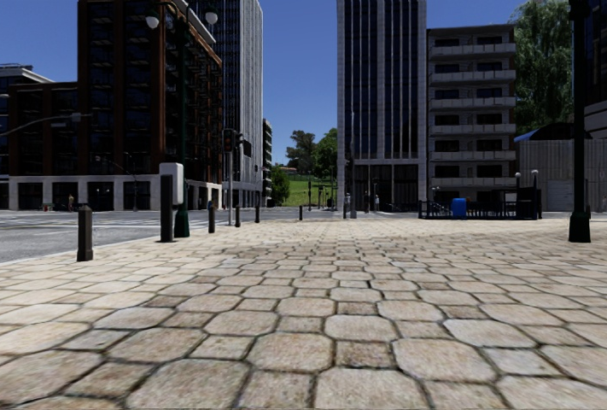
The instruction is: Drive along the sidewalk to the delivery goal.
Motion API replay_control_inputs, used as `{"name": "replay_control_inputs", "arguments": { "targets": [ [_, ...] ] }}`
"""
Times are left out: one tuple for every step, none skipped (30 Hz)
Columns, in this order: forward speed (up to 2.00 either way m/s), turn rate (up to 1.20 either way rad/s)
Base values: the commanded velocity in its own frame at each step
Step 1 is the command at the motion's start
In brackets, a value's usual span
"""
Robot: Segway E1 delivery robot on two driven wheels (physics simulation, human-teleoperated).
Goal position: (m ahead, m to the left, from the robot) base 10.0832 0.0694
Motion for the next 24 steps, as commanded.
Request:
{"name": "replay_control_inputs", "arguments": {
  "targets": [
    [2.0, 0.0],
    [2.0, 0.0],
    [2.0, 0.0],
    [2.0, 0.0],
    [2.0, 0.0],
    [2.0, 0.0],
    [2.0, 0.0],
    [2.0, 0.0],
    [2.0, 0.0],
    [2.0, 0.0],
    [2.0, 0.0],
    [2.0, 0.0],
    [2.0, 0.0],
    [2.0, 0.0],
    [2.0, 0.0],
    [2.0, 0.0],
    [2.0, 0.0],
    [2.0, 0.0],
    [2.0, 0.0],
    [2.0, 0.0],
    [2.0, 0.0],
    [2.0, 0.0],
    [2.0, 0.0],
    [2.0, 0.0]
  ]
}}
